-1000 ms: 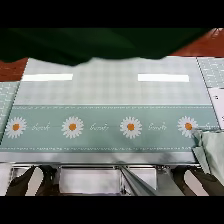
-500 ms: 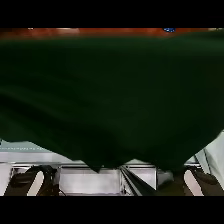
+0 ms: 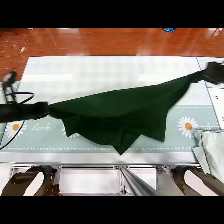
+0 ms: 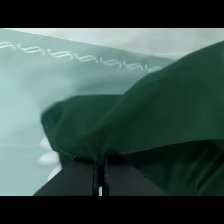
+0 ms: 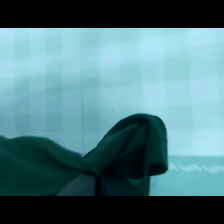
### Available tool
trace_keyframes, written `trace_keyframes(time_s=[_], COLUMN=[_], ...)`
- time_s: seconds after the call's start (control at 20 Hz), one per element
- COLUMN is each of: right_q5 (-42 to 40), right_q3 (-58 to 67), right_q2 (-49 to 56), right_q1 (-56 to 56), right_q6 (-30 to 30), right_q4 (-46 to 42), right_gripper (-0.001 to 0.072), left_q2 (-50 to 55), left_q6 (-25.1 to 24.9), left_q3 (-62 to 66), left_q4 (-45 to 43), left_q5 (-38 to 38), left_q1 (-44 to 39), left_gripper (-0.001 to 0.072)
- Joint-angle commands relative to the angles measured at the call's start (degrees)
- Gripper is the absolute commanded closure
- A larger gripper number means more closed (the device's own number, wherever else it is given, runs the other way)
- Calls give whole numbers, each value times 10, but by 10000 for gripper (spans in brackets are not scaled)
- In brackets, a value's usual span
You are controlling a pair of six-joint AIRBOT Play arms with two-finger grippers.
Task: Fold the shirts.
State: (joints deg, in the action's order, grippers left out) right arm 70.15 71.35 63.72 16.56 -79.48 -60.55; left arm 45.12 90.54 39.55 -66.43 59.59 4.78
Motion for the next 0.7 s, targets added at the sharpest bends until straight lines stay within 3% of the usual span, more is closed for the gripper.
trace_keyframes(time_s=[0.0, 0.2, 0.25, 0.3, 0.35, 0.55, 0.65], right_q5=[-92, -106, -107, -109, -106, -34, 18], right_q3=[15, 117, 131, 135, 135, 136, 136], right_q2=[156, 303, 327, 342, 349, 311, 269], right_q1=[0, 0, 0, 0, 0, 67, 125], right_q6=[32, 17, 13, 11, 11, 11, 11], right_q4=[104, 160, 176, 191, 201, 188, 132], right_gripper=[691, 690, 621, 364, 297, 299, 300], left_q2=[155, 324, 351, 374, 390, 402, 391], left_q6=[-20, -28, -28, -28, -29, -29, -32], left_q3=[-9, 130, 160, 191, 219, 345, 377], left_q4=[87, 100, 100, 99, 96, 16, 35], left_q5=[-162, -132, -113, -89, -63, 72, 108], left_q1=[-1, -1, -1, 0, 3, 87, 158], left_gripper=[681, 681, 678, 538, 189, 197, 198])
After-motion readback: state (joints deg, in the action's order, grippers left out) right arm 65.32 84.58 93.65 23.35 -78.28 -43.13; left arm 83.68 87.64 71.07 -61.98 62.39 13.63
